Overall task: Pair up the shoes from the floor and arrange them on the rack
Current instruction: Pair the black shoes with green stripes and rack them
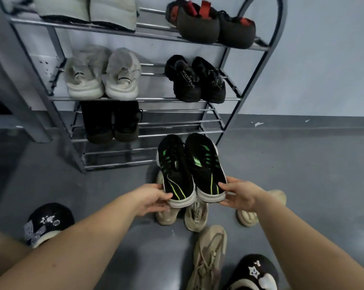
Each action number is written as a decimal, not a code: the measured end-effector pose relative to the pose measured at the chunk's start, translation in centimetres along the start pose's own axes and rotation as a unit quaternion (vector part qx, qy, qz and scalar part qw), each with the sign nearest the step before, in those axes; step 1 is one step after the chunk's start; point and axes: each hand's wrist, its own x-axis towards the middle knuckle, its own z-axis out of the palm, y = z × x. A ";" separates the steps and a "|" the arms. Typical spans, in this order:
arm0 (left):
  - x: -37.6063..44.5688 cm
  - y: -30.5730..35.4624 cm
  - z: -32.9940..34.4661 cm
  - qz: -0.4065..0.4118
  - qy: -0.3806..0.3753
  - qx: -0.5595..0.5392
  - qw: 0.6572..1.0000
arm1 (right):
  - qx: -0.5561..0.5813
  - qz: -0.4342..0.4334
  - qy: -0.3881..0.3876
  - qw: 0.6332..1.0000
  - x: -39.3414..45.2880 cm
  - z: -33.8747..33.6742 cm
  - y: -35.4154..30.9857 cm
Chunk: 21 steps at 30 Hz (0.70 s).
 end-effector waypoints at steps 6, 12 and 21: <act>1.1 -0.8 3.7 0.019 0.030 -0.080 0.996 | -0.003 0.017 -0.022 1.000 0.6 -3.8 -0.9; 1.7 3.7 3.7 0.047 0.040 -0.040 0.997 | 0.039 -0.004 -0.003 0.999 1.6 -3.5 -1.8; 4.4 10.2 3.5 0.081 0.041 -0.007 0.996 | 0.014 -0.109 0.049 0.993 5.2 -3.3 -8.5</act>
